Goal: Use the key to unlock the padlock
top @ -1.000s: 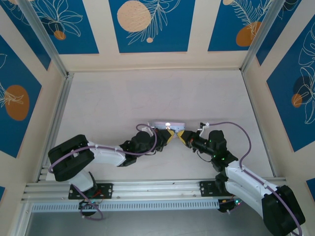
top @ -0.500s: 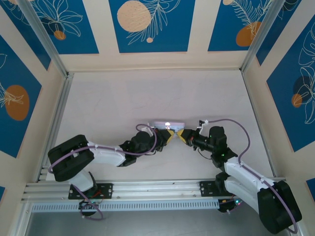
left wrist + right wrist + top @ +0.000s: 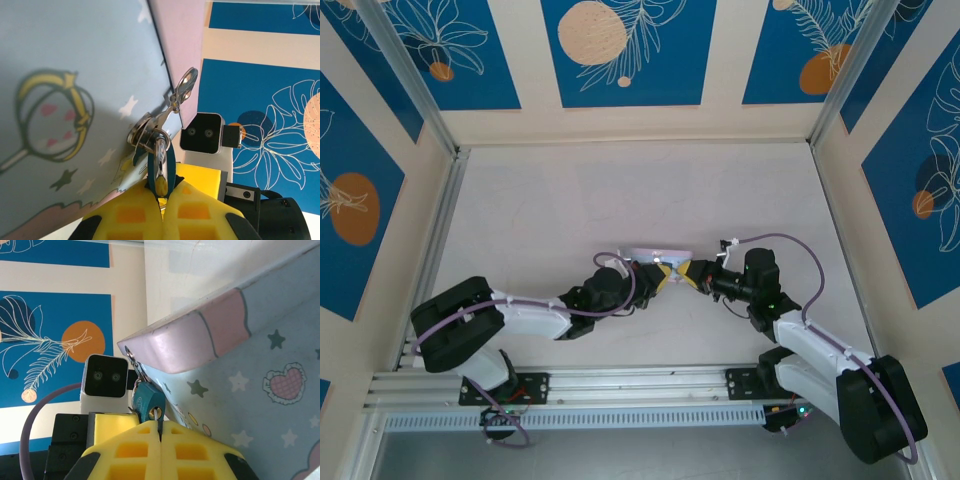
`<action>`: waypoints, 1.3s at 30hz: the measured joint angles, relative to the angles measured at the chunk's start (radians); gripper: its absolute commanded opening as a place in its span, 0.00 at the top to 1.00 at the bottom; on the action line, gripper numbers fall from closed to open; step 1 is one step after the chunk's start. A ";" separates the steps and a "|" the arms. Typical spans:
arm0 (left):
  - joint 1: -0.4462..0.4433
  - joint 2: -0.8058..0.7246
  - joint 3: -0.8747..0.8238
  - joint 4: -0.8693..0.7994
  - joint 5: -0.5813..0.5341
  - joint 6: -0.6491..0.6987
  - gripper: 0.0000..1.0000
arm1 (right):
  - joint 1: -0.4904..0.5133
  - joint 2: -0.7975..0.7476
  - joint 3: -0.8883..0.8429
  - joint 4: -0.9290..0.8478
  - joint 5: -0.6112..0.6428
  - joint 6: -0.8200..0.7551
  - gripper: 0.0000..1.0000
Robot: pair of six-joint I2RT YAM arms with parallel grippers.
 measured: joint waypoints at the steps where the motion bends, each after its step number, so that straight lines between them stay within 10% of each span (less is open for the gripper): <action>1: 0.000 0.000 0.000 0.000 0.000 0.000 1.00 | 0.000 0.000 0.000 0.001 0.000 0.001 1.00; 29: -0.003 -0.068 -0.009 -0.076 0.026 0.035 1.00 | -0.034 0.116 0.090 -0.017 -0.115 -0.113 1.00; 39: 0.024 -0.367 0.059 -0.424 -0.050 0.221 0.27 | -0.093 0.072 0.114 -0.087 -0.111 -0.114 1.00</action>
